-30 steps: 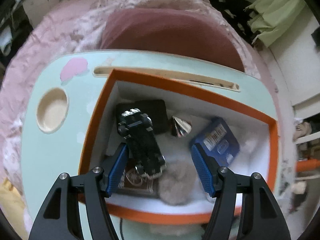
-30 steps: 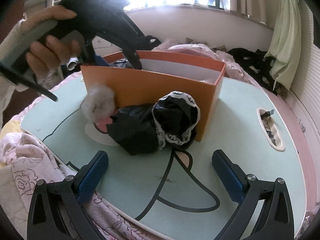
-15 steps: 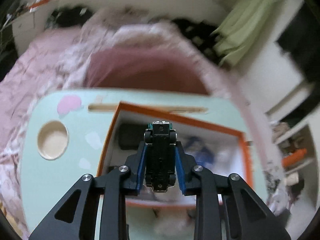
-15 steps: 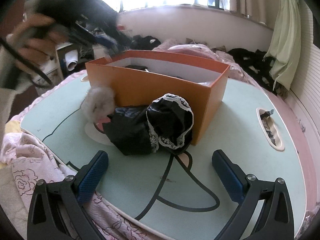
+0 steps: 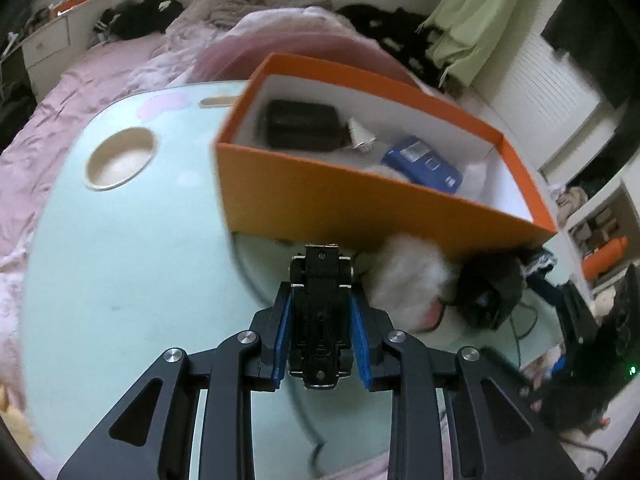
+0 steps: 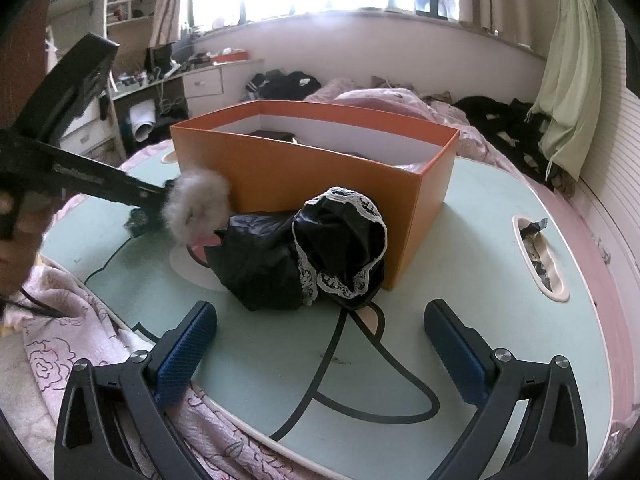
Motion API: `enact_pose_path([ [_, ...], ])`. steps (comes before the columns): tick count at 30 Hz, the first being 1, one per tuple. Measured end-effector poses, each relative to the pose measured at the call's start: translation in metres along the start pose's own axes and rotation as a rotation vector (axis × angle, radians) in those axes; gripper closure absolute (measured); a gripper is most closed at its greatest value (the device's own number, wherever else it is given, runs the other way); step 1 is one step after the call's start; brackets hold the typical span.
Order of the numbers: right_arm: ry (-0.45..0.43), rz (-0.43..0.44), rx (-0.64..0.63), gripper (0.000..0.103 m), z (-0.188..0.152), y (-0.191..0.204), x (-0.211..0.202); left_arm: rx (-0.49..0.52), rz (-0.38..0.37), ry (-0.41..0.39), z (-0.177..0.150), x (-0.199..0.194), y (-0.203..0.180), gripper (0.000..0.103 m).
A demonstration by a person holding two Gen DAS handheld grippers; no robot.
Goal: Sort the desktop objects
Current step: 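Lift the black toy car out and set it on the table, open left gripper, then reach into the box and grasp the blue tin with the right gripper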
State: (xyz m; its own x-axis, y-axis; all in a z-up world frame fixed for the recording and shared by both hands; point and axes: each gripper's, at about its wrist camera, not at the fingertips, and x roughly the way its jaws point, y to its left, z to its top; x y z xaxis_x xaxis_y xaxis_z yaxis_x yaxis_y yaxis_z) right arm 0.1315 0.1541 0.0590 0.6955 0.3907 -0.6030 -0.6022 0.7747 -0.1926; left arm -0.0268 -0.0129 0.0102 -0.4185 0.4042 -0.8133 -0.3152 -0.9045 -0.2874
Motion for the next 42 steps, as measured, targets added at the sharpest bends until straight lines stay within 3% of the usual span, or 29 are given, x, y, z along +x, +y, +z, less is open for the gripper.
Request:
enact_pose_path([
  [5, 0.001, -0.003, 0.004, 0.000, -0.001, -0.001, 0.000, 0.031, -0.064, -0.013, 0.000, 0.003, -0.020, 0.075],
  [8, 0.001, -0.006, 0.006, 0.000, -0.001, -0.001, 0.000, 0.023, 0.020, -0.052, -0.004, -0.001, -0.013, 0.058],
  [10, 0.001, -0.007, 0.007, 0.000, -0.001, -0.001, 0.000, 0.019, 0.075, -0.120, -0.013, -0.013, -0.004, 0.041],
  [15, 0.003, -0.012, 0.011, 0.000, -0.002, -0.002, -0.001, 0.153, 0.120, -0.206, -0.040, -0.034, -0.005, 0.025],
  [18, 0.003, -0.014, 0.013, 0.000, -0.002, -0.002, -0.001, 0.207, 0.162, -0.161, -0.048, -0.015, -0.008, 0.021],
  [19, 0.006, -0.015, 0.013, 0.000, -0.002, -0.002, -0.001, 0.199, 0.140, -0.159, -0.050, -0.010, -0.006, 0.014],
  [24, 0.009, -0.019, 0.017, 0.000, -0.003, -0.002, 0.001, 0.201, 0.125, -0.144, -0.041, 0.001, -0.001, 0.000],
  [32, 0.012, -0.027, 0.031, 0.000, -0.004, -0.001, 0.003, 0.201, 0.122, -0.147, -0.038, 0.004, -0.001, 0.000],
  [36, -0.034, 0.016, 0.070, 0.007, -0.001, -0.013, -0.010, 0.202, 0.119, -0.150, -0.041, 0.003, -0.002, 0.000],
  [39, -0.063, 0.059, 0.058, 0.013, 0.020, -0.019, -0.029, 0.202, 0.118, -0.150, -0.041, 0.002, -0.001, 0.000],
  [42, -0.092, 0.051, 0.015, 0.021, 0.061, -0.014, -0.043, 0.203, 0.117, -0.149, -0.041, 0.002, -0.001, 0.000],
])
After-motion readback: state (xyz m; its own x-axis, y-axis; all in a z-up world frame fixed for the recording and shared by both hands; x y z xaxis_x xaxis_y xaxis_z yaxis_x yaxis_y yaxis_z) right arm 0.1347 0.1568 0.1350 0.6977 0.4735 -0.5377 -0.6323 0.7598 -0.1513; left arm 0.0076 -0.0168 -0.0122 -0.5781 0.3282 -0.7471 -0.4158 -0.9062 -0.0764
